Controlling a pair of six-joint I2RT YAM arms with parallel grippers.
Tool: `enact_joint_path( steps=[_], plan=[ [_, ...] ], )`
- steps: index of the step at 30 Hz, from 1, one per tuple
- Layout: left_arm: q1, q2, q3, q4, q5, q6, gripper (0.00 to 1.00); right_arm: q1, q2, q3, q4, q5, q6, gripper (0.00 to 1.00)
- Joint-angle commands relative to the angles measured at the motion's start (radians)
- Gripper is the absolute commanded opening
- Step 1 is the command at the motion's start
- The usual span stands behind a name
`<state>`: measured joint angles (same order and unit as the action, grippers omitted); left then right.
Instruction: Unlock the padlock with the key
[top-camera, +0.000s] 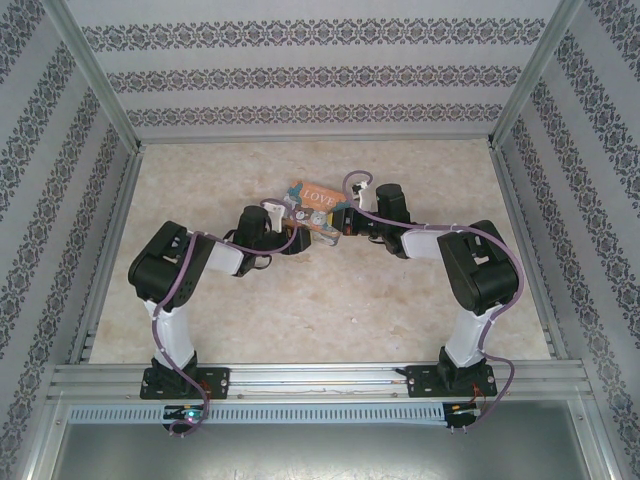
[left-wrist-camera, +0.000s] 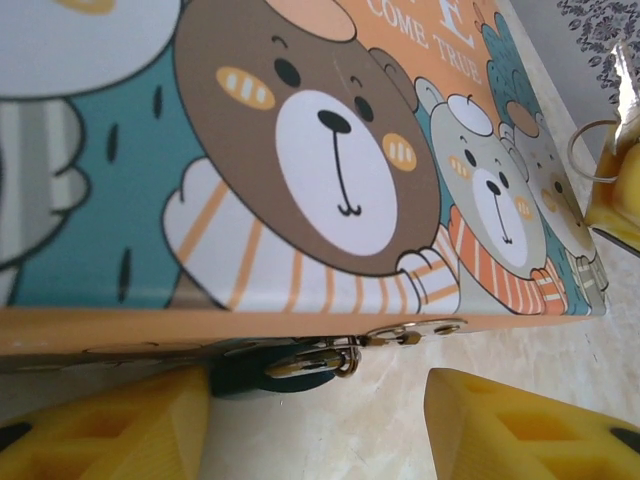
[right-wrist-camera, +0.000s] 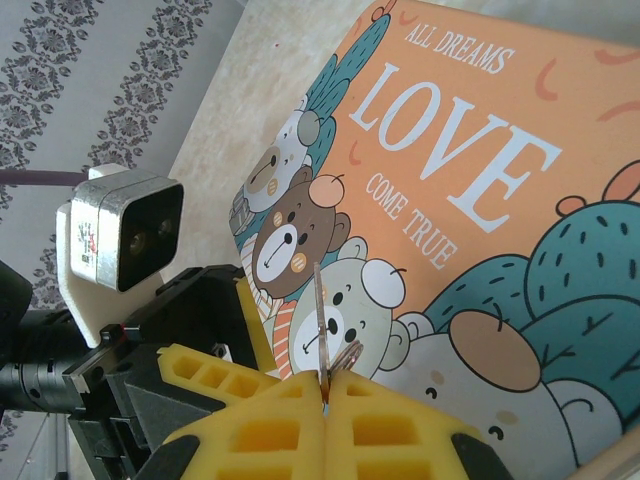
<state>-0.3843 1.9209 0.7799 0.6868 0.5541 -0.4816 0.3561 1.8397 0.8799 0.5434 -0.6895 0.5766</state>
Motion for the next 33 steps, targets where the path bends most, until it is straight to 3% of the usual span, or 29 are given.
enact_joint_path(
  steps=[1, 17, 33],
  plan=[
    [-0.018, 0.031, 0.028, 0.000, 0.022, 0.024, 0.58, 0.011, 0.036, -0.012, -0.036, 0.013, 0.000, 0.00],
    [-0.048, 0.014, 0.028, -0.028, 0.012, 0.035, 0.53, 0.012, 0.034, -0.024, -0.030, 0.016, 0.009, 0.00],
    [-0.070, 0.047, 0.052, -0.021, -0.096, -0.027, 0.48, 0.015, 0.039, -0.016, -0.030, 0.018, 0.008, 0.00]
  ],
)
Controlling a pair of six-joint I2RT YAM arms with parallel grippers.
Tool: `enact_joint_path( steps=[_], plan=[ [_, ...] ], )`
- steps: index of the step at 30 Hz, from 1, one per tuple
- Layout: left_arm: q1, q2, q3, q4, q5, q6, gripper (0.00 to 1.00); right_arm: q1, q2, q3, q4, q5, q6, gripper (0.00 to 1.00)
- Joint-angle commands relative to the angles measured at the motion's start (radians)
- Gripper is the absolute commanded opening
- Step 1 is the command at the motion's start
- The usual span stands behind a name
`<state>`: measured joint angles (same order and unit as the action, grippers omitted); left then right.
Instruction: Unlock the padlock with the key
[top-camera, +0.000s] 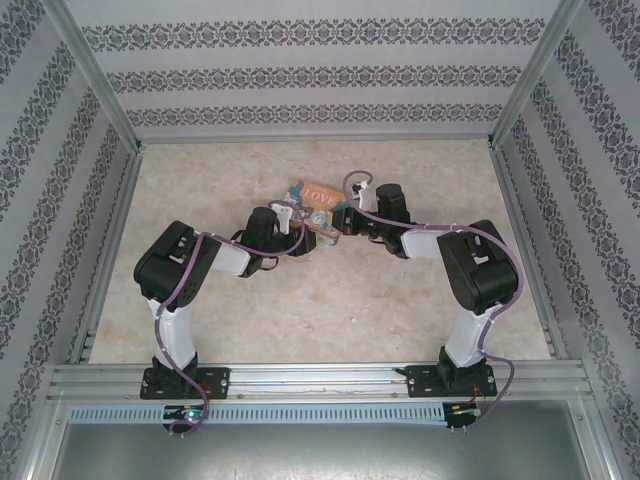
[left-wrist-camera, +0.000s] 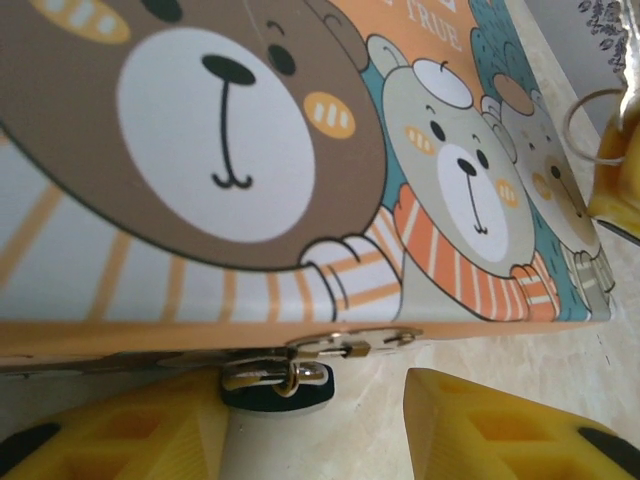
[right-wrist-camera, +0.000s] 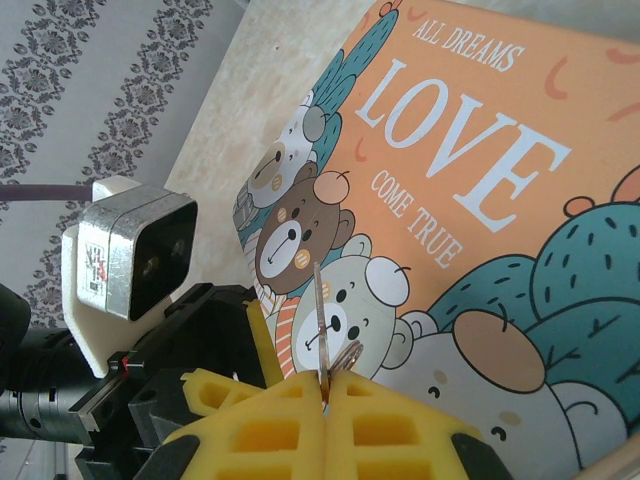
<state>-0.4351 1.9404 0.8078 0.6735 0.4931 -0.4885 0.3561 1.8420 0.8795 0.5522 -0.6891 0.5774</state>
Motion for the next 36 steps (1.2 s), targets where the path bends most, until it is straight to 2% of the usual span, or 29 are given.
enact_joint_path(
  steps=[1, 12, 24, 31, 36],
  plan=[
    [-0.021, 0.028, 0.024, -0.006, -0.042, -0.025, 0.48, 0.016, 0.037, -0.015, -0.038, 0.017, 0.007, 0.00],
    [-0.031, 0.059, 0.063, -0.004, -0.066, -0.079, 0.40, 0.017, 0.034, -0.011, -0.043, 0.013, 0.004, 0.00],
    [-0.034, 0.062, 0.086, -0.002, -0.044, -0.105, 0.26, 0.017, 0.016, 0.008, -0.038, 0.002, 0.009, 0.00],
    [-0.033, 0.014, 0.086, -0.036, -0.024, -0.145, 0.25, 0.005, -0.073, 0.016, -0.021, 0.005, 0.000, 0.00],
    [-0.033, -0.028, 0.111, -0.110, 0.057, -0.180, 0.25, -0.003, -0.197, -0.042, -0.057, 0.047, -0.085, 0.00]
  ],
)
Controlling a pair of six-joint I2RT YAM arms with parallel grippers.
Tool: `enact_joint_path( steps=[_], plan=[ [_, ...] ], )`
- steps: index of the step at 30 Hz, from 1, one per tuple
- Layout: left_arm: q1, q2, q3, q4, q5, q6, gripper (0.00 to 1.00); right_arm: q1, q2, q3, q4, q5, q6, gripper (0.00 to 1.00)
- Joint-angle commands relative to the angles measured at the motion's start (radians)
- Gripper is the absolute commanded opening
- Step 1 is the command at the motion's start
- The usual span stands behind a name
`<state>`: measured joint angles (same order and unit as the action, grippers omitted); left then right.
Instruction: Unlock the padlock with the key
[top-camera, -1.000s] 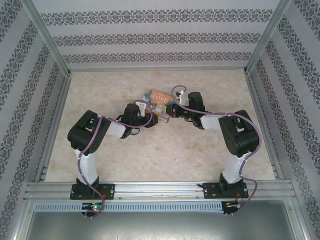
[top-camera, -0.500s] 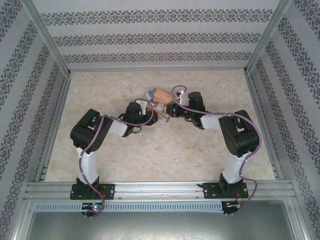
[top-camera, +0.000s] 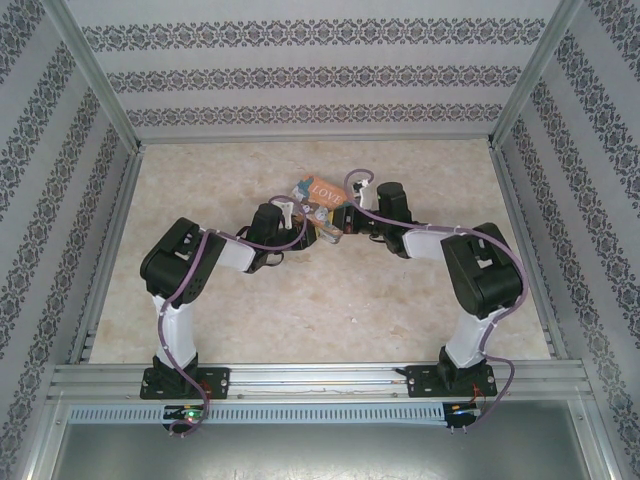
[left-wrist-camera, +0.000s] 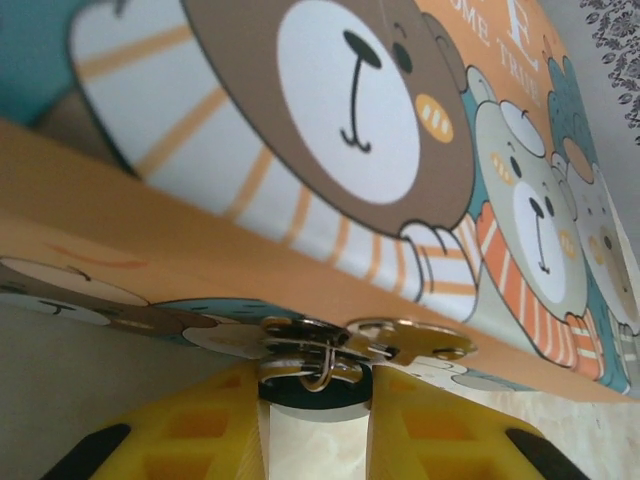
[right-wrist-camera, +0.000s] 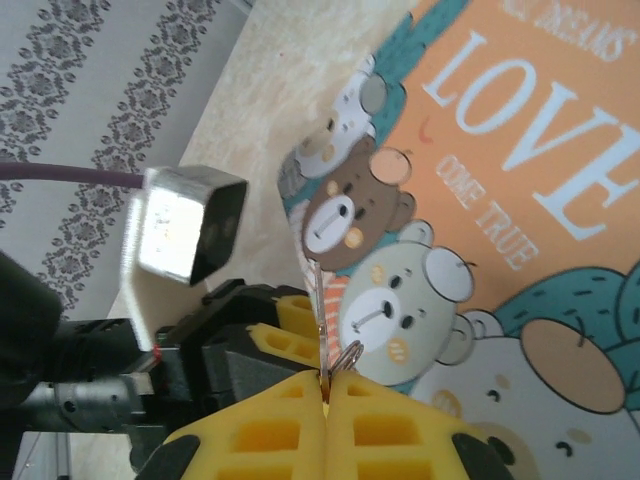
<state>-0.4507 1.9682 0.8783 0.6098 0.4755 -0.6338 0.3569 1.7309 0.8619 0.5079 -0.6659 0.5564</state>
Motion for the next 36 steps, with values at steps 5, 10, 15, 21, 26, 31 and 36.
enact_joint_path(
  steps=[5, 10, 15, 21, 26, 31, 36],
  plan=[
    [-0.018, -0.088, 0.058, -0.107, 0.107, -0.068, 0.25, 0.001, -0.200, -0.111, -0.093, 0.073, -0.175, 0.00],
    [-0.017, -0.104, 0.109, -0.196, 0.132, -0.089, 0.25, 0.037, -0.299, -0.210, -0.154, 0.174, -0.285, 0.00],
    [-0.018, -0.107, 0.136, -0.210, 0.150, -0.131, 0.25, 0.108, -0.318, -0.274, -0.163, 0.249, -0.386, 0.00],
    [-0.017, -0.108, 0.165, -0.241, 0.150, -0.146, 0.25, 0.167, -0.234, -0.274, -0.127, 0.305, -0.399, 0.00],
    [-0.018, -0.112, 0.176, -0.261, 0.151, -0.146, 0.24, 0.186, -0.165, -0.255, -0.088, 0.324, -0.391, 0.00],
    [-0.017, -0.109, 0.178, -0.263, 0.150, -0.149, 0.24, 0.189, -0.112, -0.248, -0.034, 0.356, -0.381, 0.00],
    [-0.017, -0.107, 0.183, -0.271, 0.150, -0.148, 0.23, 0.191, -0.079, -0.248, 0.027, 0.394, -0.369, 0.00]
  ],
)
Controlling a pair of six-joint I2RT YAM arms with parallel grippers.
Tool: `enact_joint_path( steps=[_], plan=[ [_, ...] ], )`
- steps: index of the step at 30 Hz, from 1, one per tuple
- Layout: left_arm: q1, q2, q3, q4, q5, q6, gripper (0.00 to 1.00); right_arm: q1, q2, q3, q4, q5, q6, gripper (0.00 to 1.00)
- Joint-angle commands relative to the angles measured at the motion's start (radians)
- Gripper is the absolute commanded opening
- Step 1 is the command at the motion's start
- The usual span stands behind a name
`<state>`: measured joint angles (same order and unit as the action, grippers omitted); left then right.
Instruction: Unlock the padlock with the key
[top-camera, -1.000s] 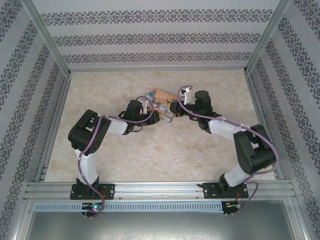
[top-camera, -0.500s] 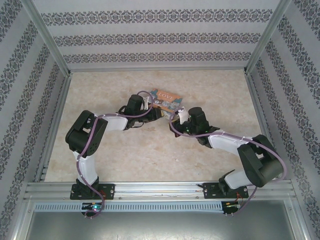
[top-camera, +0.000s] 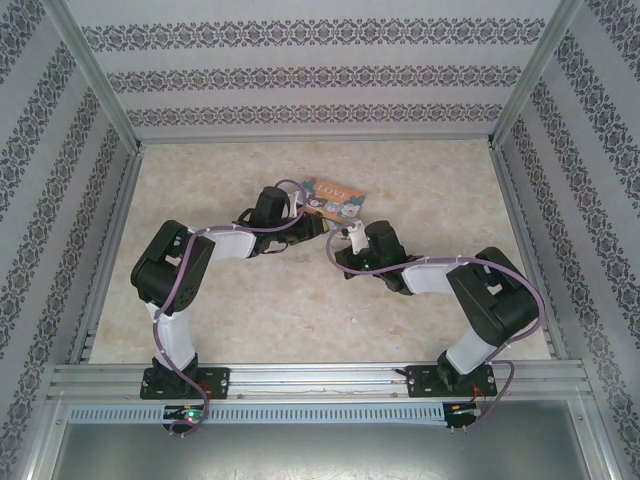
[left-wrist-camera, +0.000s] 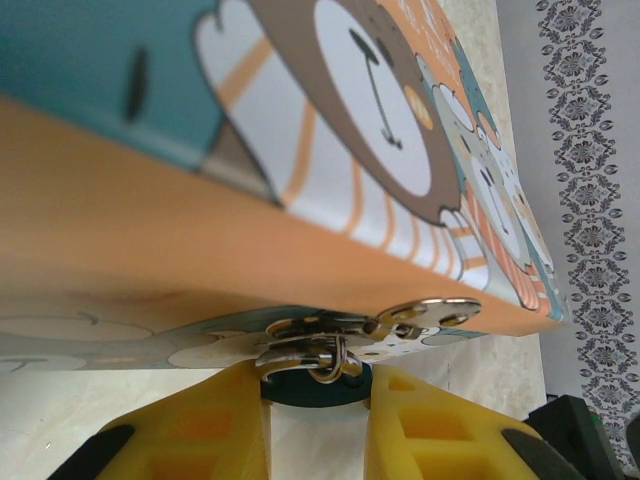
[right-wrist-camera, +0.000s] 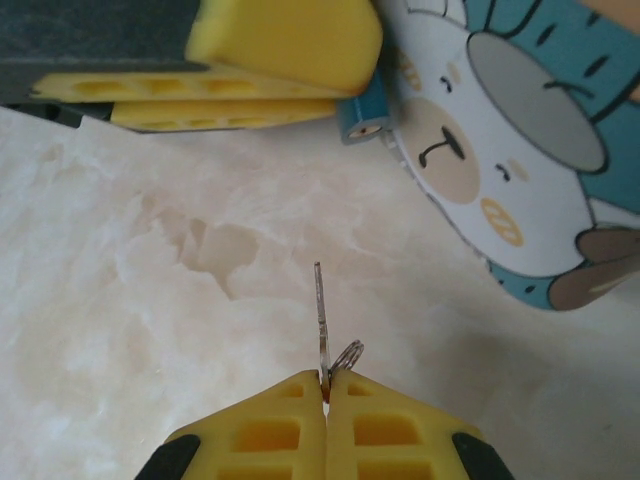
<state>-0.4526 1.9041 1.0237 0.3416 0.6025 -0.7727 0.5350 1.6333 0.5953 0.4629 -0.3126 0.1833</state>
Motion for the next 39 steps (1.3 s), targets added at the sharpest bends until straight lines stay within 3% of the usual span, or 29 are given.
enact_joint_path(
  steps=[1, 39],
  plan=[
    [-0.015, -0.043, 0.037, -0.003, 0.025, -0.009, 0.23, 0.013, 0.022, 0.020, 0.081, 0.050, 0.004, 0.00],
    [-0.015, -0.038, 0.047, -0.021, 0.042, -0.003, 0.23, 0.014, 0.113, 0.086, 0.201, 0.080, 0.018, 0.00]
  ],
)
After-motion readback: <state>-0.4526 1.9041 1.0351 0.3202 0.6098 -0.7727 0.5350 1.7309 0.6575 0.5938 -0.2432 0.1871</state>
